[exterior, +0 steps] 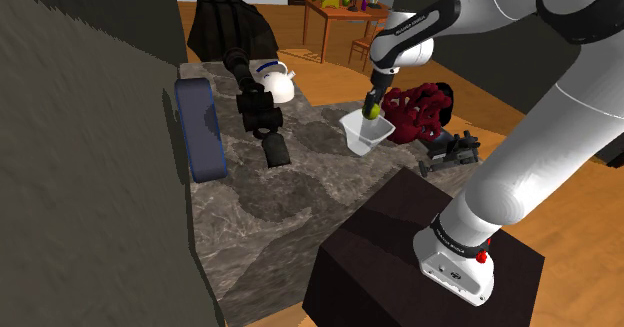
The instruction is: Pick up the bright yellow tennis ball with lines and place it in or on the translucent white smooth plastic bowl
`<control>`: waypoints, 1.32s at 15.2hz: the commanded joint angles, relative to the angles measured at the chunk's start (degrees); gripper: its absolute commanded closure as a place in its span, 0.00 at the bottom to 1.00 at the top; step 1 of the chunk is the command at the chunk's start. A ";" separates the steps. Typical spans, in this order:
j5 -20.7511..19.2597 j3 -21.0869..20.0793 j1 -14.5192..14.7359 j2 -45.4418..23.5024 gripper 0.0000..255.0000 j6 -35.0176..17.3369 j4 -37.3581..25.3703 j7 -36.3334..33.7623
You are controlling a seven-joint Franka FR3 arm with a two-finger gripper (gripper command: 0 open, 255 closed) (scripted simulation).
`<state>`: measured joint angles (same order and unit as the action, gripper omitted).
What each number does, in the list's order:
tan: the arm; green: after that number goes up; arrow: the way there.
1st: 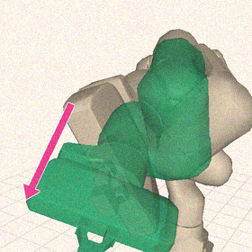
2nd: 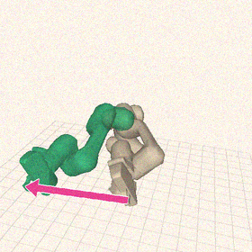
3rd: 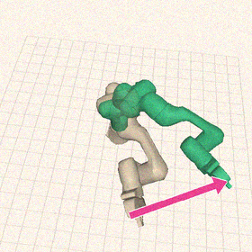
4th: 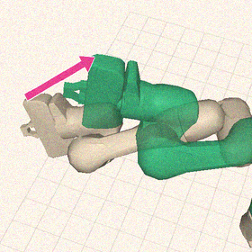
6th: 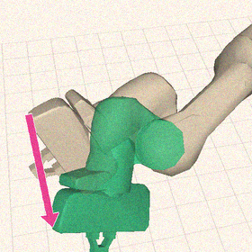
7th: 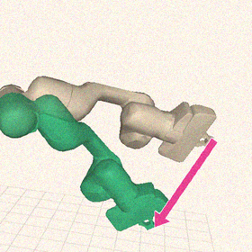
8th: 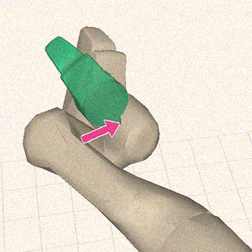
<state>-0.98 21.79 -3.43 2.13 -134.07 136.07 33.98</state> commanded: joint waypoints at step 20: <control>-0.72 -0.02 0.07 1.53 0.00 2.27 -0.88 -0.56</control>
<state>-1.13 21.77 -3.35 2.49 -133.81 136.06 33.78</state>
